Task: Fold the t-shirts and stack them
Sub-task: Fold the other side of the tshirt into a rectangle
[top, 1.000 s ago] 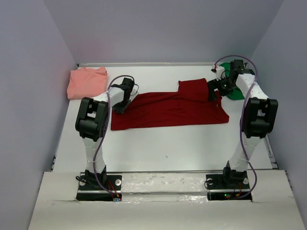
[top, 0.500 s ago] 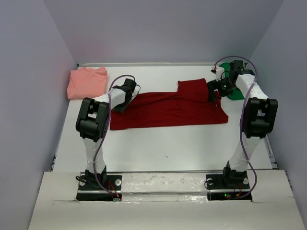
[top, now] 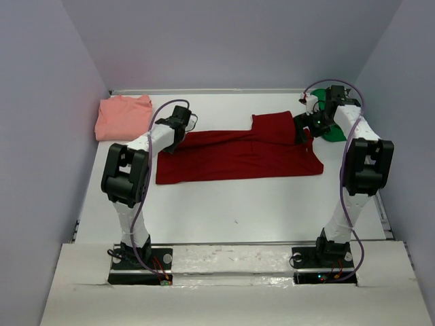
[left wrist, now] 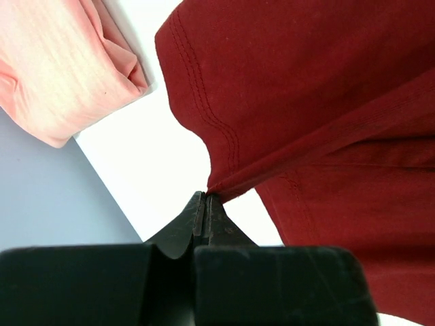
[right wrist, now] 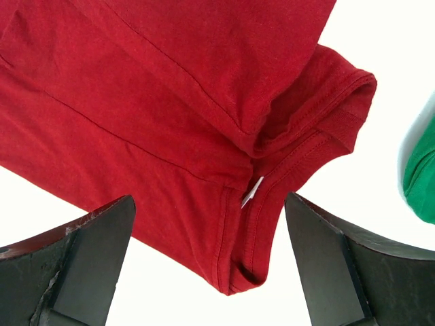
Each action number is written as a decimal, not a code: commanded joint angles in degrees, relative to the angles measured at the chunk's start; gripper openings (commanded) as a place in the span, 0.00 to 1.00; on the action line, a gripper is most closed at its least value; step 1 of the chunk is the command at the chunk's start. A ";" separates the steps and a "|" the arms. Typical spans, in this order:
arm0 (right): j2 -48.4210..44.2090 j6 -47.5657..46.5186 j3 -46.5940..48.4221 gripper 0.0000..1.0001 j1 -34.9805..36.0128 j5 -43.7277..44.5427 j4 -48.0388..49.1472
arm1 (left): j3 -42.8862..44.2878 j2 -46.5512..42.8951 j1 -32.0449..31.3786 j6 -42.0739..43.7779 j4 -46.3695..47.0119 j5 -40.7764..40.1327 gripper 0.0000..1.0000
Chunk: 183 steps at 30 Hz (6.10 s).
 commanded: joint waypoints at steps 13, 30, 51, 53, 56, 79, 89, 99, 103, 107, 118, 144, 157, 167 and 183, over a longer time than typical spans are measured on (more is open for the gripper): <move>-1.11 0.16 0.63 0.97 0.60 -1.87 1.87 | -2.65 -2.76 -0.55 2.08 7.31 -5.32 0.00; -0.84 0.07 -2.71 0.98 0.60 -1.00 3.54 | 6.83 3.31 -0.11 5.86 13.20 -7.78 0.00; -0.40 1.30 -3.94 1.00 0.60 -1.87 4.51 | 8.86 4.45 0.24 7.88 19.00 -13.75 0.00; -0.49 1.39 -4.03 1.00 0.60 -2.05 4.51 | 9.04 4.63 0.24 7.88 18.92 -13.67 0.00; -0.84 1.48 -4.12 1.00 0.60 -2.14 4.51 | 8.42 4.63 0.24 7.88 18.74 -13.67 0.00; 0.04 2.27 -1.30 1.00 0.60 -5.92 1.96 | -0.01 2.26 0.06 5.33 18.21 -11.03 0.00; -0.75 1.48 -1.83 1.00 0.60 -6.36 1.08 | -1.33 3.66 -0.02 4.72 18.48 -10.15 0.00; -0.49 1.39 -0.52 1.00 0.60 -5.66 -0.50 | -1.95 6.12 -0.02 5.33 18.65 -9.63 0.00; -0.31 1.66 0.10 1.00 0.60 -5.30 -1.02 | -2.13 7.09 -0.02 5.51 19.00 -9.45 0.00; -0.66 1.92 0.19 1.00 0.60 -5.13 -1.38 | -2.12 7.88 -0.02 5.68 19.27 -9.36 0.00; -0.05 2.36 2.29 1.00 0.60 -5.21 -2.00 | -2.21 8.85 -0.02 5.86 19.71 -9.10 0.00; 26.05 12.29 31.74 0.51 0.60 -9.52 8.55 | -2.48 7.71 -0.02 5.51 18.39 -6.46 0.00; 33.25 11.67 36.74 0.50 0.60 -7.06 10.05 | -3.27 6.65 0.24 5.77 18.83 -7.17 0.00; 37.39 13.52 45.54 0.52 0.60 -6.27 9.96 | -2.92 6.56 0.33 5.51 17.60 -7.52 0.00; 36.69 11.94 43.78 0.41 0.60 -6.36 7.15 | -3.18 5.51 0.24 5.07 16.89 -7.52 0.00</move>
